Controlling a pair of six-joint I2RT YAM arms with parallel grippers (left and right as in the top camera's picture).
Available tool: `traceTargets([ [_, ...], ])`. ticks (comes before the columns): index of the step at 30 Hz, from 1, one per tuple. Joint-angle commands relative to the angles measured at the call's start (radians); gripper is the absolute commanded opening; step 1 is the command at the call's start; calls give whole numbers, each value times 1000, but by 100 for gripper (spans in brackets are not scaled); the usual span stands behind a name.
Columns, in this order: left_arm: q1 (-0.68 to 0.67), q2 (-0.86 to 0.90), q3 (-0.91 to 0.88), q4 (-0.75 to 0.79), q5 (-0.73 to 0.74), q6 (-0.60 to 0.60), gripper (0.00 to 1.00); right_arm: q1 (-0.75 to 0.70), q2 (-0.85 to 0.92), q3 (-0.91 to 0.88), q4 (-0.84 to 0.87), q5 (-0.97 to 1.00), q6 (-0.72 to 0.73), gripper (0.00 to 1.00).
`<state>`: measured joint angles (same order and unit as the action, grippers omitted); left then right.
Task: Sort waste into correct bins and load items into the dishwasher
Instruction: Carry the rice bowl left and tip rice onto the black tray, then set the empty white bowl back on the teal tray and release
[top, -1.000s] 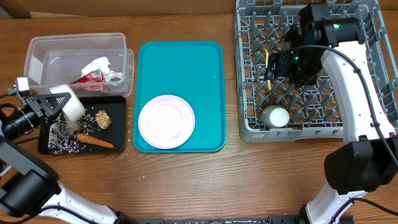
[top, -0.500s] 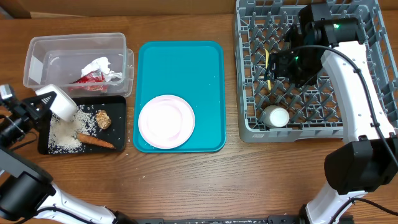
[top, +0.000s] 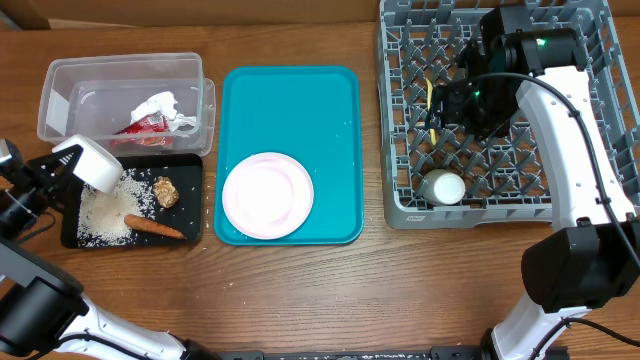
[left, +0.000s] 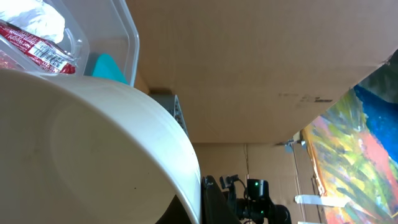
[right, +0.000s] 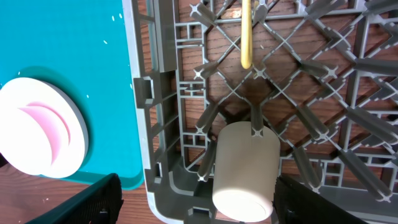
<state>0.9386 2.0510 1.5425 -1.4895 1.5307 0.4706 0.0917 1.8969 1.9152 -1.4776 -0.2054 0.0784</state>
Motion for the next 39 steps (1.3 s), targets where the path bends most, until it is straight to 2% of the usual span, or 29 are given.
traceTargets([
  [1, 5, 6, -9, -2, 34, -3, 4, 1, -26, 22, 2, 3, 1, 80],
  [7, 5, 4, -2, -63, 50, 10, 4, 1, -26, 22, 6, 3, 0, 80],
  [10, 3, -8, 6, -131, 50, 78, 4, 1, -26, 22, 8, 3, 1, 80],
  [12, -14, -26, 26, -202, 50, 169, 4, 1, -26, 22, 11, 3, 1, 80],
  [14, -51, -65, 35, -201, 49, 163, 4, 1, -26, 22, 18, 3, 1, 80],
  [17, -145, -124, 75, -201, 49, 179, 4, 1, -26, 22, 31, 3, 1, 81],
  [22, -397, -152, 248, -138, 48, 179, 4, 1, -26, 22, 32, 3, 1, 80],
  [24, -505, -152, 311, -33, 33, 106, 4, 1, -26, 22, 32, 3, 1, 80],
  [25, -558, -152, 341, 45, -1, 21, 4, 1, -26, 22, 32, 3, 1, 81],
  [27, -679, -152, 389, 274, -210, -299, 4, 1, -26, 22, 32, 3, 1, 80],
  [29, -800, -152, 421, 430, -600, -595, 4, 1, -26, 22, 33, 3, 1, 80],
  [30, -854, -152, 430, 473, -772, -652, 4, 1, -26, 22, 33, 3, 1, 80],
  [34, -1073, -143, 430, 589, -1294, -644, 4, 1, -26, 22, 36, 2, 2, 81],
  [36, -1160, -122, 430, 615, -1438, -578, 4, 1, -26, 22, 39, 2, 2, 80],
  [39, -1259, -62, 430, 630, -1574, -489, 4, 1, -26, 22, 47, -9, 1, 80],
])
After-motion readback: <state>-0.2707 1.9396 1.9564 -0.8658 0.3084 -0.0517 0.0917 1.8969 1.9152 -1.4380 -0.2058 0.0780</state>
